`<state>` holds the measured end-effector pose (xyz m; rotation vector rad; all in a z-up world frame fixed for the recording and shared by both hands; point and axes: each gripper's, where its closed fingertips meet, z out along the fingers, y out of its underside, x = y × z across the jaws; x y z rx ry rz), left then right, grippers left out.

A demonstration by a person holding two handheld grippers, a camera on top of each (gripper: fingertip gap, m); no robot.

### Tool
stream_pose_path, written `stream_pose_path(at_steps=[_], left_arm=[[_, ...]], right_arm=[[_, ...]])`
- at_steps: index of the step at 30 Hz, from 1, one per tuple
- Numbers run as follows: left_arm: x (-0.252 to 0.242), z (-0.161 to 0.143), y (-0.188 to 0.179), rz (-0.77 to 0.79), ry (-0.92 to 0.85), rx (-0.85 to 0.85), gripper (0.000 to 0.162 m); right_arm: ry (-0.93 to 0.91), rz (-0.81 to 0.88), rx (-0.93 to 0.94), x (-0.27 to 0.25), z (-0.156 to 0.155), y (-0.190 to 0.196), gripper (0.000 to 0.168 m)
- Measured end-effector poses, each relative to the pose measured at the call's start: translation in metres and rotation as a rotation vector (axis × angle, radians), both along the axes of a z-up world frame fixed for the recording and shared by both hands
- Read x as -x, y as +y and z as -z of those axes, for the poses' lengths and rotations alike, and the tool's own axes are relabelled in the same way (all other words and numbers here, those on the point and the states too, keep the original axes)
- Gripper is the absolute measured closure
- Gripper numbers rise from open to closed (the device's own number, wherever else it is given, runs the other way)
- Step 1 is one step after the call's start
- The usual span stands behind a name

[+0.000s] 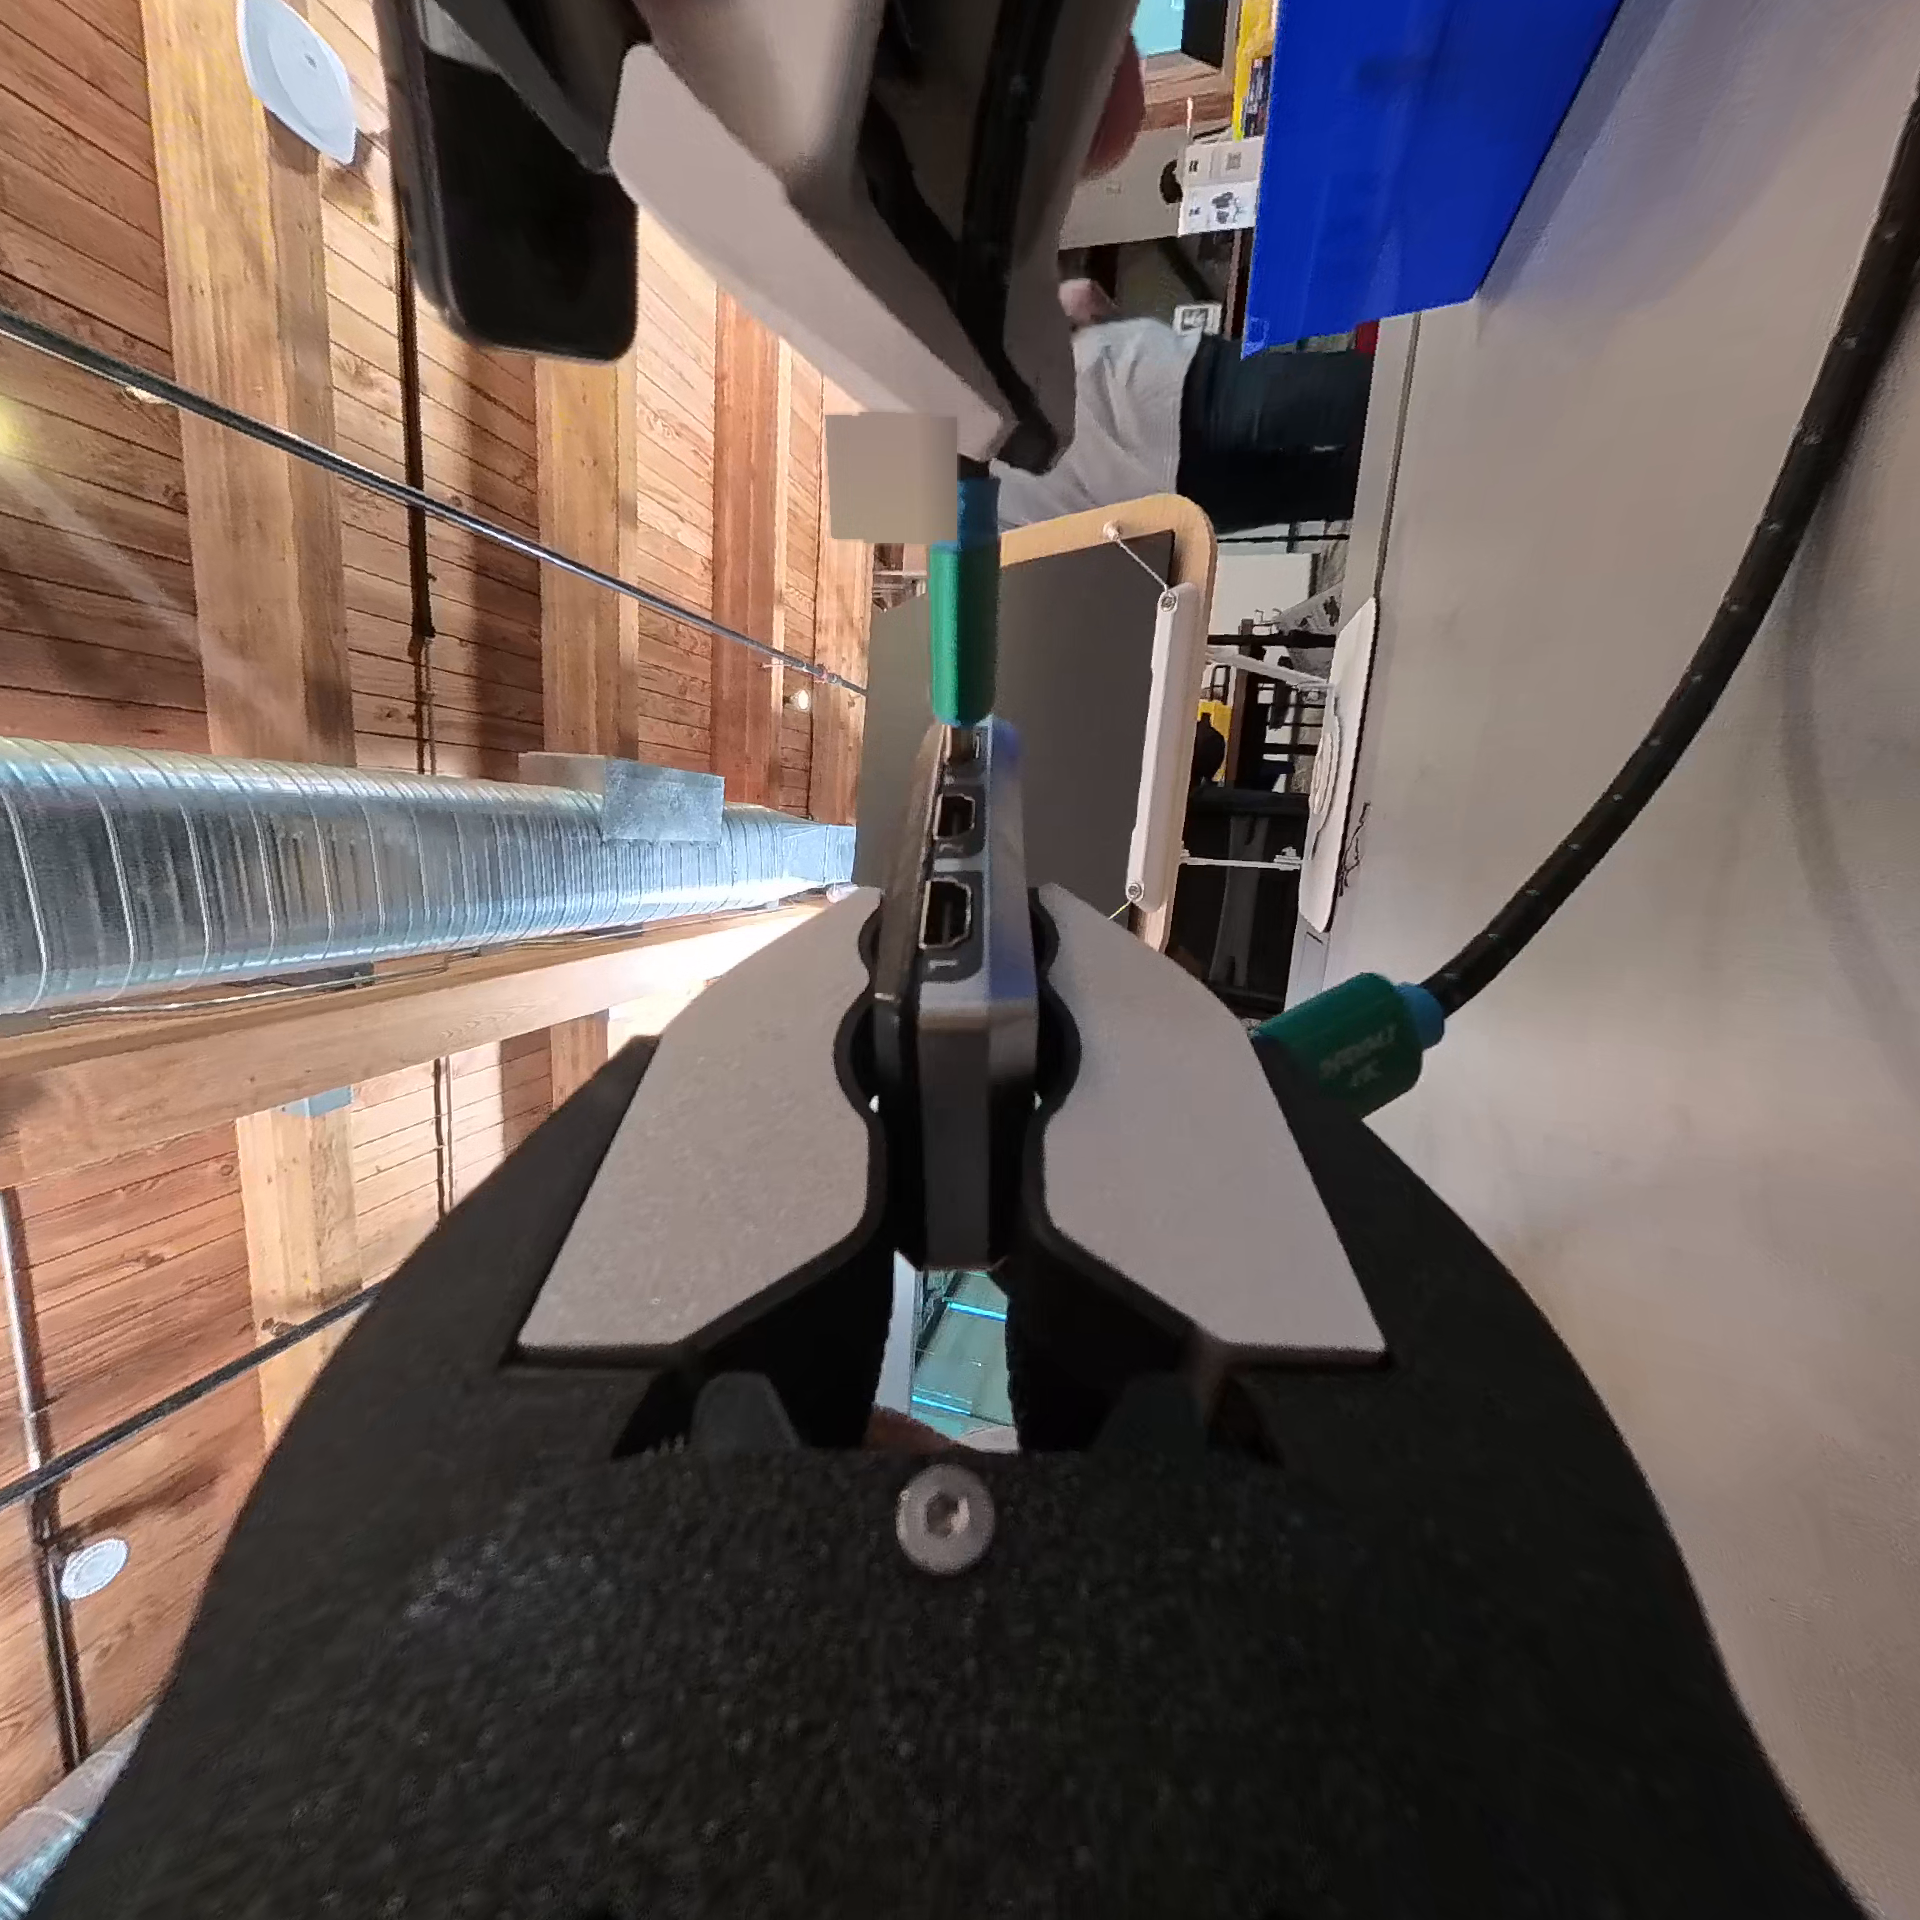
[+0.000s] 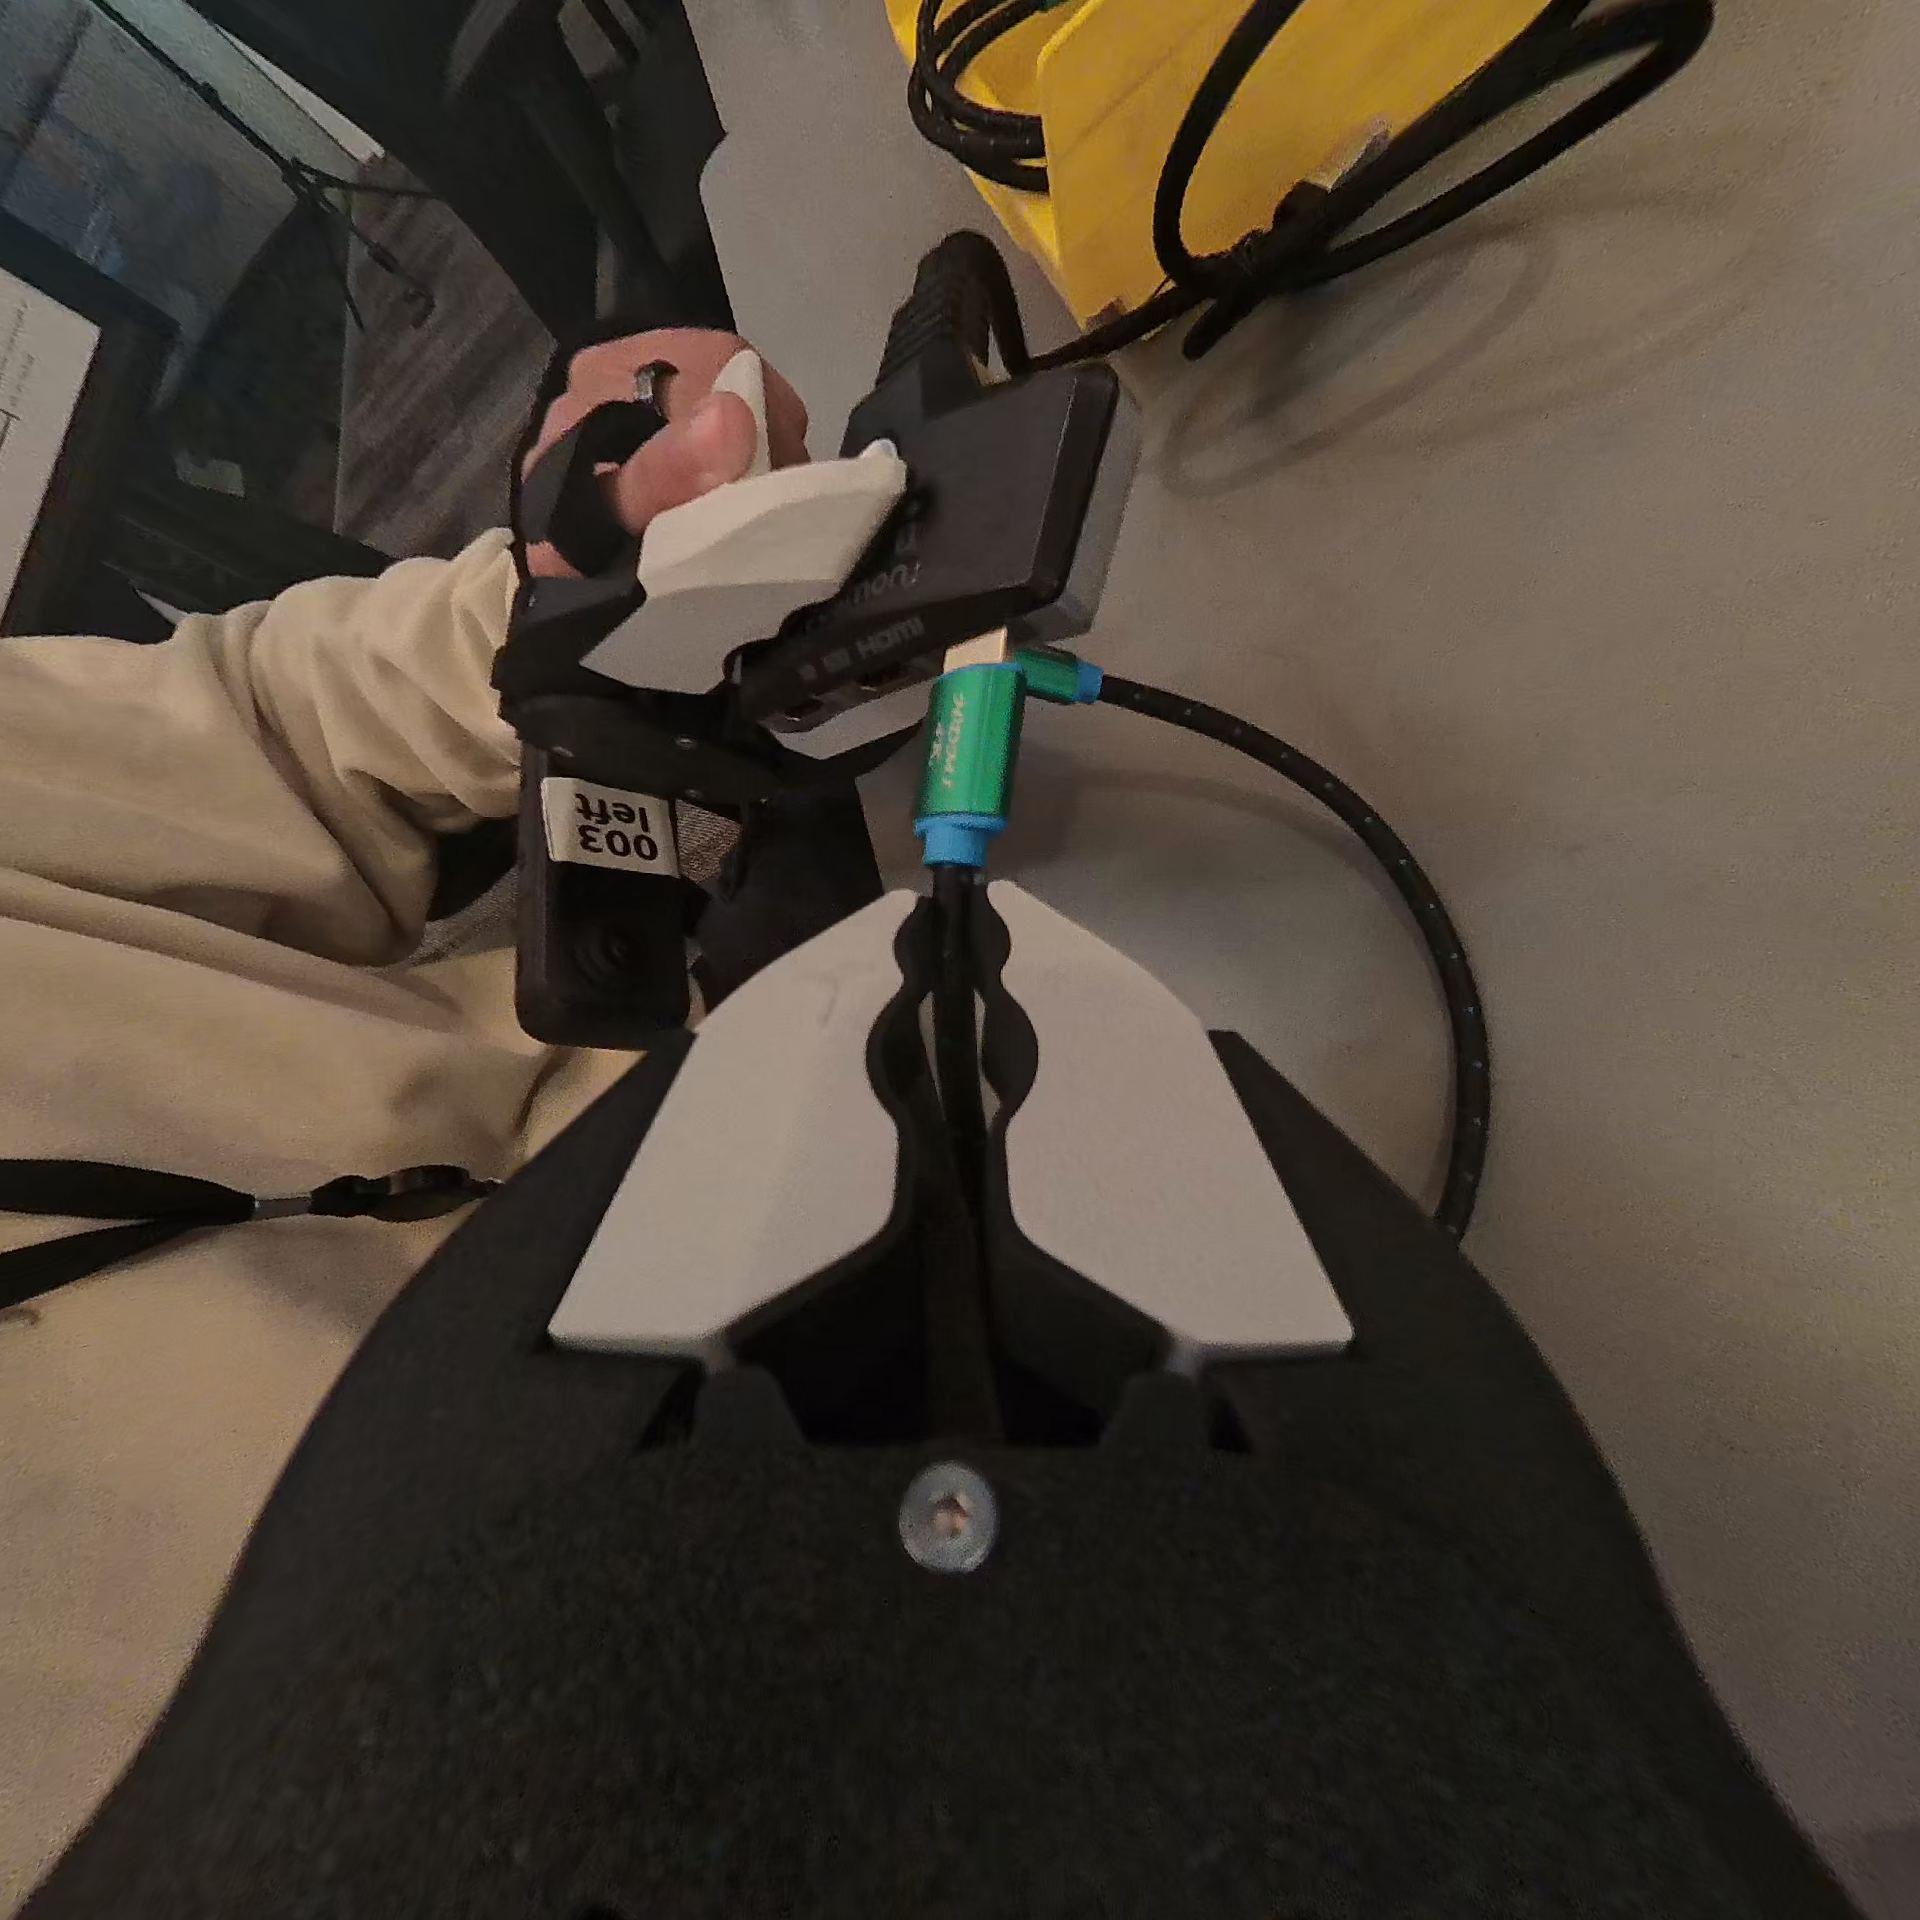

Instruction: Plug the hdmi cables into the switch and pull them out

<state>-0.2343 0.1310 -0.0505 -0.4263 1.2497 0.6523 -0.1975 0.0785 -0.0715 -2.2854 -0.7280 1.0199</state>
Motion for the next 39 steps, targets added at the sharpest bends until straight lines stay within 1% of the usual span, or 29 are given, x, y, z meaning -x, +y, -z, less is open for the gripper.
stream_pose_path(at_steps=[5, 8, 11, 15, 18, 21, 25, 29, 33, 35, 36, 39], left_arm=[[0.0, 0.005, -0.001, 0.017, 0.006, 0.074, 0.141], [-0.001, 0.011, 0.003, -0.005, 0.011, 0.15, 0.141], [0.0, 0.011, 0.006, -0.011, -0.008, 0.209, 0.141], [-0.001, 0.013, 0.009, -0.007, -0.049, 0.328, 0.141], [-0.002, 0.014, 0.009, -0.003, -0.052, 0.35, 0.141], [-0.003, 0.015, 0.009, 0.001, -0.046, 0.367, 0.141], [-0.004, 0.018, 0.007, 0.015, -0.048, 0.399, 0.141], [-0.004, 0.02, 0.002, 0.044, -0.035, 0.414, 0.142], [-0.003, 0.02, 0.003, 0.028, -0.03, 0.406, 0.142], [-0.003, 0.022, 0.003, 0.026, -0.028, 0.426, 0.142], [-0.002, 0.022, 0.002, 0.03, -0.029, 0.422, 0.142], [-0.006, 0.023, -0.004, 0.039, -0.011, 0.409, 0.142]], right_arm=[[0.004, -0.029, -0.037, 0.0, 0.0, 0.001, 0.162], [-0.124, -0.022, -0.189, -0.003, 0.005, 0.009, 0.162], [-0.237, 0.012, -0.367, -0.004, 0.002, 0.017, 0.162], [-0.237, 0.09, -0.502, -0.005, -0.005, 0.024, 0.161], [-0.246, 0.114, -0.568, -0.006, -0.005, 0.026, 0.161], [-0.3, 0.112, -0.646, -0.007, -0.005, 0.026, 0.161], [-0.308, 0.091, -0.625, -0.006, -0.005, 0.026, 0.162], [-0.384, 0.027, -0.594, -0.006, -0.004, 0.023, 0.162], [-0.423, -0.011, -0.547, -0.006, -0.004, 0.025, 0.162], [-0.434, -0.042, -0.554, -0.005, -0.003, 0.027, 0.162], [-0.426, -0.062, -0.545, -0.005, -0.002, 0.027, 0.162], [-0.321, -0.166, -0.482, -0.005, 0.002, 0.023, 0.162]])
